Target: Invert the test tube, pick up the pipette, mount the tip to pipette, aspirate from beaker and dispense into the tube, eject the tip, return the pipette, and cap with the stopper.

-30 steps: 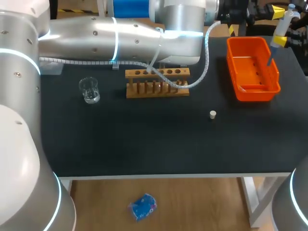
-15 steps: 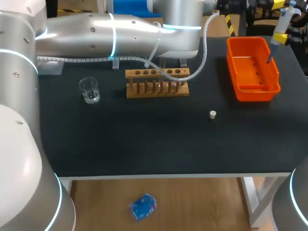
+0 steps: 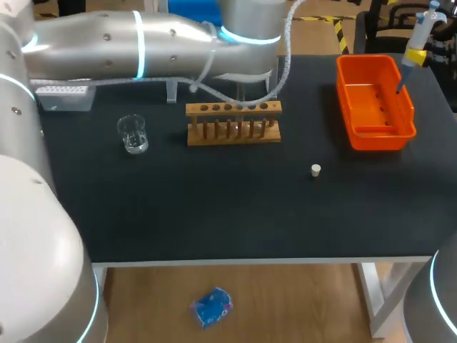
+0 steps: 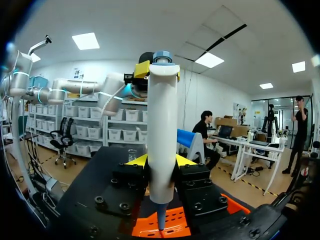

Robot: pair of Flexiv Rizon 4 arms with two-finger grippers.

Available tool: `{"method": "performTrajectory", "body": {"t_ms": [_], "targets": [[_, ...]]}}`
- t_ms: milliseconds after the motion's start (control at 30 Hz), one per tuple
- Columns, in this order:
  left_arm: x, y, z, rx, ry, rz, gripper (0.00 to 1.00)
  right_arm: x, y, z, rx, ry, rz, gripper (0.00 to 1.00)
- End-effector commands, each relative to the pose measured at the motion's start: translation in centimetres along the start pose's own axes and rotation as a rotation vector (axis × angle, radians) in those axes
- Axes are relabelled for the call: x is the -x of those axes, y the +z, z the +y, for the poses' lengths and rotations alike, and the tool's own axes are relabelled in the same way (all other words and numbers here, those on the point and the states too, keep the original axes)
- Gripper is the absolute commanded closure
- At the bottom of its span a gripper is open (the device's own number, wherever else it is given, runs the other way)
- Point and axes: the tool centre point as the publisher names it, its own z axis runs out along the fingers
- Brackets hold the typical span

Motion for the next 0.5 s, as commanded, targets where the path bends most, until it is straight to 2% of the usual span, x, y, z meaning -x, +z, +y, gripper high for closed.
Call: {"method": "performTrajectory", "body": {"t_ms": [33, 167, 233, 500], "targets": [[-3.2, -5.0, 0.1, 0.11, -0.037, -0.072, 0.0, 0.1, -0.1, 0.1, -0.001, 0.0, 0.002, 1.0], [-4.7, -7.5, 1.2, 0.174, -0.1, -0.111, 0.0, 0.1, -0.1, 0.1, -0.001, 0.0, 0.002, 1.0], [-5.2, -8.4, 1.7, 0.155, -0.149, -0.119, 0.0, 0.1, -0.1, 0.1, -0.001, 0.0, 0.002, 1.0], [-5.2, -8.4, 1.7, 0.155, -0.149, -0.119, 0.0, 0.1, -0.1, 0.1, -0.001, 0.0, 0.002, 1.0]]}}
